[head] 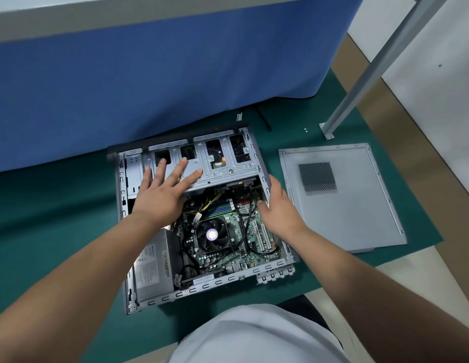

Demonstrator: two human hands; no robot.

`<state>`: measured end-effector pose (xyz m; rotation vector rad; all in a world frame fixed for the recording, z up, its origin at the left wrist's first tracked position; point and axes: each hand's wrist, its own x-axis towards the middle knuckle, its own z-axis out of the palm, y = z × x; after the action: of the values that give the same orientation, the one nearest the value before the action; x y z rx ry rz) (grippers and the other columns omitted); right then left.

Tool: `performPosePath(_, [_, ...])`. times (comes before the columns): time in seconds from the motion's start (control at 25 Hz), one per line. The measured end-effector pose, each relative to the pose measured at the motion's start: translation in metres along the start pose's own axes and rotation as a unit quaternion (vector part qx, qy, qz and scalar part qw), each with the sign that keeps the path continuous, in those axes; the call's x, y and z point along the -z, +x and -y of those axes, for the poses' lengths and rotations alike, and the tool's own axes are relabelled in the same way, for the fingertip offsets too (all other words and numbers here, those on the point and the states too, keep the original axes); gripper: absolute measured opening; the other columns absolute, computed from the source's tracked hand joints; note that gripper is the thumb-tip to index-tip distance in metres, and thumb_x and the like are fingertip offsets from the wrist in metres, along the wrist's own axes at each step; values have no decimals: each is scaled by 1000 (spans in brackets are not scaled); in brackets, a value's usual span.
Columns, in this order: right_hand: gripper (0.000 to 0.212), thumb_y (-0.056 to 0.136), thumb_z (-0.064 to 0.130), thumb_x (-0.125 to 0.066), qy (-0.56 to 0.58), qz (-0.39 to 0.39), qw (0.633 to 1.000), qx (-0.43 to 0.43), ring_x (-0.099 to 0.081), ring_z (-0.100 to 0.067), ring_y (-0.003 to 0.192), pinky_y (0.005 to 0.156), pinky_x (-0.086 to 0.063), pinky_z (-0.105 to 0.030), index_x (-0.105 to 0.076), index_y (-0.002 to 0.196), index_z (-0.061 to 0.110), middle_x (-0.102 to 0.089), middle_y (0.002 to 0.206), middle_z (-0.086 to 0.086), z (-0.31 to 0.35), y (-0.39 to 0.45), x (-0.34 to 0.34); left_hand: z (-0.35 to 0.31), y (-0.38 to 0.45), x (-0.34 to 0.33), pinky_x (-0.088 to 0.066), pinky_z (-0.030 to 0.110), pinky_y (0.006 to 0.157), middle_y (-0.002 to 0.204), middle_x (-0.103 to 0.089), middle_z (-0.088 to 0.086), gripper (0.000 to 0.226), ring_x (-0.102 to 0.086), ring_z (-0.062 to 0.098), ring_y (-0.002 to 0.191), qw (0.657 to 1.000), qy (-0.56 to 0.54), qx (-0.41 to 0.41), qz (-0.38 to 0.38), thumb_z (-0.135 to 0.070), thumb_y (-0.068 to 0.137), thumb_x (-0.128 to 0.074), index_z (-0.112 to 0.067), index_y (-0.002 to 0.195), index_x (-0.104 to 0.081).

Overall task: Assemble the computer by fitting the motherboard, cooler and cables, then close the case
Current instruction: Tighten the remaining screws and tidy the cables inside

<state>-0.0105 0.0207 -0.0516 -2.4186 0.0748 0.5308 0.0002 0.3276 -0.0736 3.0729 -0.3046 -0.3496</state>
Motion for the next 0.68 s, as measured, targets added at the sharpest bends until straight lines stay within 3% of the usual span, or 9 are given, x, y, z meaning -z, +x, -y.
performPosePath(0.2, [59,100,17,-41,-124,-75,989,-24,-64,-30,77,68,-58,-48,-16,153,21,-60,114,-14,4,-3,-10,1,2,-6,6,58,126,169,19,-15,80,12,35,158,1000,-3,9,-17,-45,104,-45,-62,151,18])
performPosePath(0.36, [61,101,21,-45,-94,-46,994,-16,-64,-25,74,66,-59,-46,-14,154,23,-59,116,-13,5,-8,-7,2,-2,-3,11,55,125,168,19,-18,74,16,31,157,1000,-22,3,1,-67,98,-37,-64,151,14])
performPosePath(0.44, [69,102,33,-49,-66,-1,998,3,-68,-28,86,76,-60,-45,-8,157,24,-52,135,-17,1,-7,0,0,2,6,16,50,123,170,7,-20,63,9,26,159,999,-51,13,10,-75,94,-25,-67,152,-3])
performPosePath(0.48, [76,102,42,-50,-57,40,998,5,-67,-31,103,87,-58,-44,-3,159,25,-43,148,-18,-2,-4,6,-3,6,13,15,48,123,170,-11,-18,56,-4,23,159,997,-67,30,-9,-71,94,-22,-66,150,-23])
performPosePath(0.56, [87,98,64,-47,-30,149,988,-6,-48,-32,139,112,-42,-45,3,161,30,-21,167,-12,-10,5,25,-17,24,26,-3,49,125,150,-52,-10,53,-37,22,146,989,-102,64,-84,-54,94,-25,-50,133,-61])
performPosePath(0.6, [88,95,71,-42,-18,187,982,-3,-40,-29,145,117,-36,-45,0,161,32,-20,168,-7,-15,13,38,-26,39,33,-16,52,122,139,-61,-6,52,-47,24,137,983,-119,72,-121,-48,92,-29,-42,126,-68])
performPosePath(0.68, [80,95,75,-39,-3,198,980,16,-45,-21,141,117,-37,-40,-19,160,33,-34,163,0,-24,31,67,-45,75,43,-34,53,114,138,-62,-1,48,-52,30,131,974,-139,86,-160,-43,93,-37,-31,128,-68])
